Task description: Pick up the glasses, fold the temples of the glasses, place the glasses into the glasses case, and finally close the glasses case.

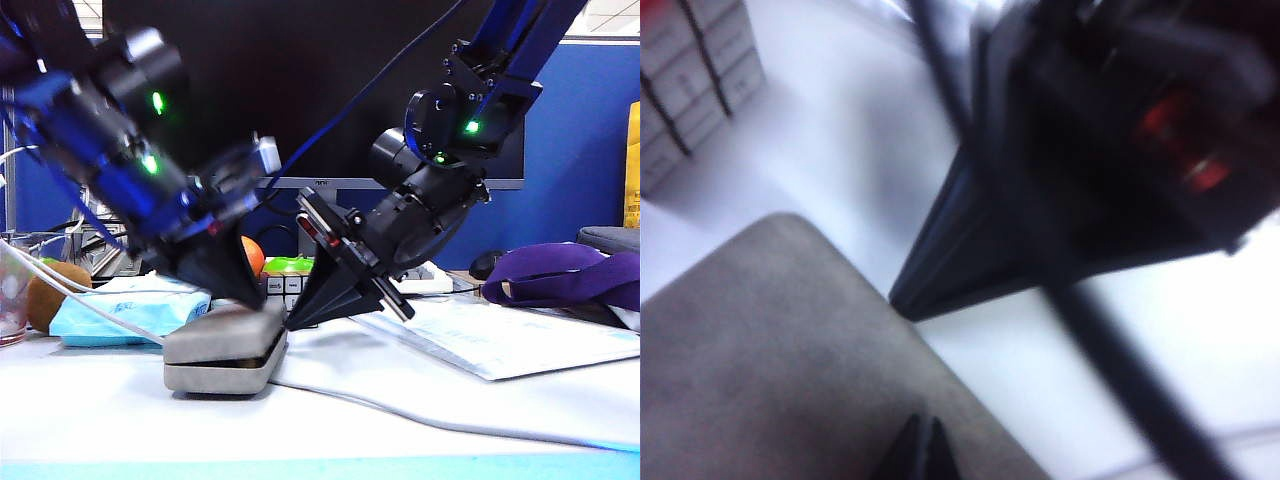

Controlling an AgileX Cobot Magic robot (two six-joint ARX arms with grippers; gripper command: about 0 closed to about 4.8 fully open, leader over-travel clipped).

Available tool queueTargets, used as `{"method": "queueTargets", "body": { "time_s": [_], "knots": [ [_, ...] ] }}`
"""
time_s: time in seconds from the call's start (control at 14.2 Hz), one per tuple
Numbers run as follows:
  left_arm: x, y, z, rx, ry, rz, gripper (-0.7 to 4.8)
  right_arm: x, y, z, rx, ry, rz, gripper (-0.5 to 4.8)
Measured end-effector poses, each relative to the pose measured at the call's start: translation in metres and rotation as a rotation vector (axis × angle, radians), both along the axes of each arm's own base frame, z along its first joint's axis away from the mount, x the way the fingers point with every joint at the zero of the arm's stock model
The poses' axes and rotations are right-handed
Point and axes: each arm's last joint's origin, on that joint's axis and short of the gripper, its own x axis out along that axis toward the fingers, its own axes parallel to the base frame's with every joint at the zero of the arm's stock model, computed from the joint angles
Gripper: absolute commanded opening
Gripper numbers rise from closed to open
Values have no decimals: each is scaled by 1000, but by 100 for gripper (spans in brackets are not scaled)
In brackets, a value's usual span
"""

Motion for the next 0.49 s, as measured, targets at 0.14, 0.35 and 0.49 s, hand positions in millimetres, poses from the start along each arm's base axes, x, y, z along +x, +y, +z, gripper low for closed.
{"method": "queueTargets", "body": {
  "time_s": [0.14, 0.35, 0.49],
  "knots": [
    [4, -2, -8, -4, 15, -8, -5, 0, 0, 0, -4, 2, -2, -5],
    [6, -4, -11, -14, 13, -15, -5, 0, -1, 0, -5, 4, -3, -5],
    [6, -4, -10, -16, 9, -11, -5, 0, -1, 1, -30, -9, -18, -5]
  ]
}}
